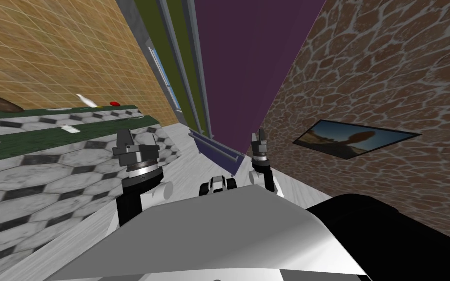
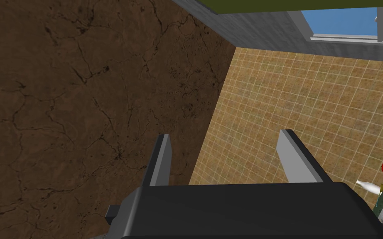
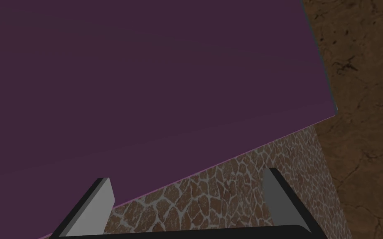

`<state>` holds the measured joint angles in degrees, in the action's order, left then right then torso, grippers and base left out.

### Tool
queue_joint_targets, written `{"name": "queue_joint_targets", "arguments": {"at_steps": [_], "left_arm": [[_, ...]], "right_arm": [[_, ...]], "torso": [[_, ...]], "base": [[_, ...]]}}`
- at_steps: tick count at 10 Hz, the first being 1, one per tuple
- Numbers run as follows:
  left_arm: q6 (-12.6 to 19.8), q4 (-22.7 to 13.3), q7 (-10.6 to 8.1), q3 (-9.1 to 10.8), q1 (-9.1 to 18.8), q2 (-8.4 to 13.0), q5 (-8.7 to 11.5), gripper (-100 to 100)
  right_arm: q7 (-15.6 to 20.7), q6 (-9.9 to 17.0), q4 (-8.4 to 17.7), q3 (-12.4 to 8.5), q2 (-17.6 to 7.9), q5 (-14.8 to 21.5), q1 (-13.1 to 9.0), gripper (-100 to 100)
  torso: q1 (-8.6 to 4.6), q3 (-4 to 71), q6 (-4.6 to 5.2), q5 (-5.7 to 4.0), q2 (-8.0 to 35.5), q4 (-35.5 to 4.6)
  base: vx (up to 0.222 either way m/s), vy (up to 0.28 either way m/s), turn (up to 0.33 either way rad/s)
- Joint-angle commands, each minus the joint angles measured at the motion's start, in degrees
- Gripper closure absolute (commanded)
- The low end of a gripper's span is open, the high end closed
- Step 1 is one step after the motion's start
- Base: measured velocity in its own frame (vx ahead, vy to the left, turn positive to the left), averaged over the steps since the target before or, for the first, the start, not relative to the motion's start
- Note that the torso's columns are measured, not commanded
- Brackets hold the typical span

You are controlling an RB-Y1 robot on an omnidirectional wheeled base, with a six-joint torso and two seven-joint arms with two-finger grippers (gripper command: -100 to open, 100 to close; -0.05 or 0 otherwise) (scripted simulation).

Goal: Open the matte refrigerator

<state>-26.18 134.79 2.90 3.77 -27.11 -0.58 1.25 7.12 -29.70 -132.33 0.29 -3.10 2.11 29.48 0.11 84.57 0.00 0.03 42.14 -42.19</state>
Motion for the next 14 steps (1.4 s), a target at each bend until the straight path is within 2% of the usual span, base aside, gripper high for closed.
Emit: {"name": "queue_joint_targets", "arguments": {"at_steps": [1, 3, 4, 6, 9, 10, 11, 14], "left_arm": [[0.0, 0.0, 0.0, 0.0, 0.0, 0.0, 0.0, 0], [0.0, 0.0, 0.0, 0.0, 0.0, 0.0, 0.0, 0], [0.0, 0.0, 0.0, 0.0, 0.0, 0.0, 0.0, 0], [0.0, 0.0, 0.0, 0.0, 0.0, 0.0, 0.0, 0], [0.0, 0.0, 0.0, 0.0, 0.0, 0.0, 0.0, 0], [0.0, 0.0, 0.0, 0.0, 0.0, 0.0, 0.0, 0], [0.0, 0.0, 0.0, 0.0, 0.0, 0.0, 0.0, 0], [0.0, 0.0, 0.0, 0.0, 0.0, 0.0, 0.0, 0]], "right_arm": [[4.2, -1.1, 2.0, -0.9, -2.8, 1.3, -0.5, -100], [7.5, -2.3, 4.0, -1.7, -4.2, 2.5, -0.8, -100], [8.2, -2.3, 4.0, -1.7, -4.2, 2.5, -0.8, -100], [11.9, -3.8, 6.3, -2.7, -5.5, 3.9, -1.2, -100], [15.4, -4.5, 7.5, -3.3, -6.1, 4.7, -1.4, -100], [17.6, -5.3, 8.8, -3.8, -6.7, 5.5, -1.6, -100], [18.0, -5.3, 8.8, -3.8, -6.7, 5.5, -1.6, -100], [23.0, -7.0, 11.4, -5.0, -7.9, 7.1, -2.0, -100]], "torso": [[0.01, 0.0, 0.0, 0.01, 0.0, -0.1], [-0.04, 0.0, 0.0, -0.01, 0.1, -0.1], [-0.05, 0.0, 0.0, -0.01, 0.1, -0.1], [-0.24, -0.1, 0.01, -0.07, 0.2, -0.1], [-0.11, 0.0, 0.01, -0.03, 0.2, -0.1], [-0.14, 0.0, 0.0, -0.03, 0.2, -0.1], [-0.08, 0.0, 0.01, -0.03, 0.2, -0.1], [-0.14, 0.0, 0.0, -0.03, 0.1, -0.1]], "base": [[0.072, 0.078, -0.054], [0.087, 0.103, -0.063], [0.06, 0.071, -0.022], [0.064, 0.067, -0.068], [0.053, 0.063, -0.031], [0.046, 0.073, -0.057], [0.041, 0.069, -0.032], [0.062, 0.071, -0.045]]}}
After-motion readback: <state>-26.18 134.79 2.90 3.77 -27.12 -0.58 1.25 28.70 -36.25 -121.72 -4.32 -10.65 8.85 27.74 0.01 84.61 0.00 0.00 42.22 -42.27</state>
